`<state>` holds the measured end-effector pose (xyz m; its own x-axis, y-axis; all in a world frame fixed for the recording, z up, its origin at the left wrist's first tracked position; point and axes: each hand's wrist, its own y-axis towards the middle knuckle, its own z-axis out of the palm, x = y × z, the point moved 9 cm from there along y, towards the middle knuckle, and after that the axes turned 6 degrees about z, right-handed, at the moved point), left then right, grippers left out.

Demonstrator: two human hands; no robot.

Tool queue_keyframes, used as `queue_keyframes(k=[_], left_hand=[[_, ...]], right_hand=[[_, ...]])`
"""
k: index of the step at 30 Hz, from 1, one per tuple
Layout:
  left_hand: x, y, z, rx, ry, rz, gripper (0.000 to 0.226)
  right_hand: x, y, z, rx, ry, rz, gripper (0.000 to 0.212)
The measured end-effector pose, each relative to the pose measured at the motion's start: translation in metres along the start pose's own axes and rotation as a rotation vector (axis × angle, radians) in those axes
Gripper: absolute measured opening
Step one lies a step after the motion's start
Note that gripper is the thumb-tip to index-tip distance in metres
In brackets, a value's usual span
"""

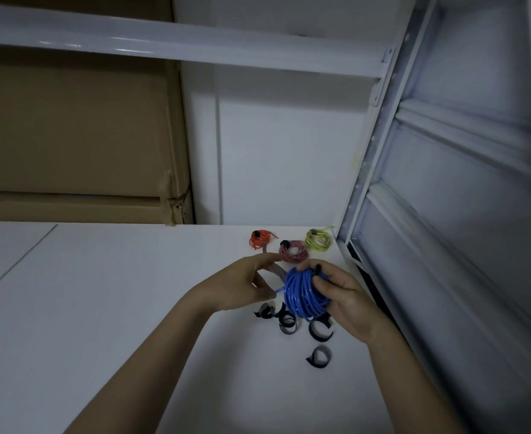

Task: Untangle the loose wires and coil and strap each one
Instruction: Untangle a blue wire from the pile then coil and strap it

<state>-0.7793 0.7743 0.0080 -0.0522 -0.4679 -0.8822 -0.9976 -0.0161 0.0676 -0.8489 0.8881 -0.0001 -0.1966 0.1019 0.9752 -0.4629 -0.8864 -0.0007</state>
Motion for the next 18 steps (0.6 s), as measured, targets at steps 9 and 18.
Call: queue_keyframes(k=[9,18], left_hand=[[-0.007,0.003,-0.005,0.046,0.217,0.007,0.062],[-0.027,-0.012,-0.002,0.062,-0.031,0.081,0.067]], right_hand=[[-0.004,-0.002,-0.003,-0.041,-0.065,0.028,0.019],[-0.003,-0.004,0.0,-0.059,0.078,-0.01,0.026]])
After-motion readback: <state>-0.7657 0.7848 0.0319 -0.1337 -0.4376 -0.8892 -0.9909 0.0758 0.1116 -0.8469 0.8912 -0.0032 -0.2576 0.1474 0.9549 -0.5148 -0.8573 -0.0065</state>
